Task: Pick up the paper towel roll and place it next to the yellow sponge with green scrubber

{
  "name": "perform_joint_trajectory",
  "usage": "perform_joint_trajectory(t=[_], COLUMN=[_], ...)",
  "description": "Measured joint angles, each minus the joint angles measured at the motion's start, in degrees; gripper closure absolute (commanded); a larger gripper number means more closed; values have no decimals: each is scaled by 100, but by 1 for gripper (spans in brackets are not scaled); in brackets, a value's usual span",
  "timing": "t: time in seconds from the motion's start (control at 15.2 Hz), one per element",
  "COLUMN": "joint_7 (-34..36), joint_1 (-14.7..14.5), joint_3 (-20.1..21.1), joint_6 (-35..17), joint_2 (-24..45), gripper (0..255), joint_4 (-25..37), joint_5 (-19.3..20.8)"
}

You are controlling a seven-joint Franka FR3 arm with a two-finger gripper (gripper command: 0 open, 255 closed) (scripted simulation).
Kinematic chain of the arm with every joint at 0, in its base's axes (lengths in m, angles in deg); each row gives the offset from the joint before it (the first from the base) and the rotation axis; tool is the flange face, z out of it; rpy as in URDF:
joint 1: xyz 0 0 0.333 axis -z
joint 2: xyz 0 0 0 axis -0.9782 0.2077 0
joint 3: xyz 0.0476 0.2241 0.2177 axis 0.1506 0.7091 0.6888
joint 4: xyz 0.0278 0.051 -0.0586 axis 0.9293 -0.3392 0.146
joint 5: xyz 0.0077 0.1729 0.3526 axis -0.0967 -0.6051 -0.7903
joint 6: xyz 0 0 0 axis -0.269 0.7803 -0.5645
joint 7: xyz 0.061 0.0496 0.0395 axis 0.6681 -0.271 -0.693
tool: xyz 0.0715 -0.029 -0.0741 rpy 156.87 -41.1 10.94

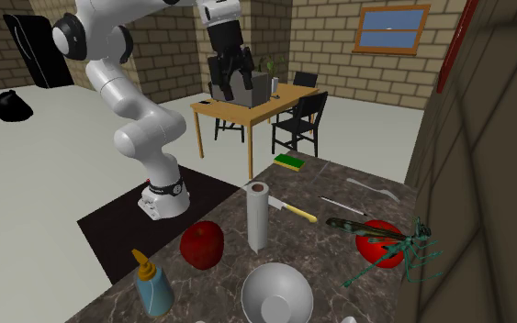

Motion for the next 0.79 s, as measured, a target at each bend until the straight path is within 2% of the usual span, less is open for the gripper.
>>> perform_joint_trajectory(t=[0.2,0.79], joint_7=[-40,-318], joint_1=[25,255], joint_3=[-10,-128], joint_6=[-210,-1901], joint_2=[-26,339], gripper=[0,0], joint_4=[-238,-1555], joint_5=[40,346])
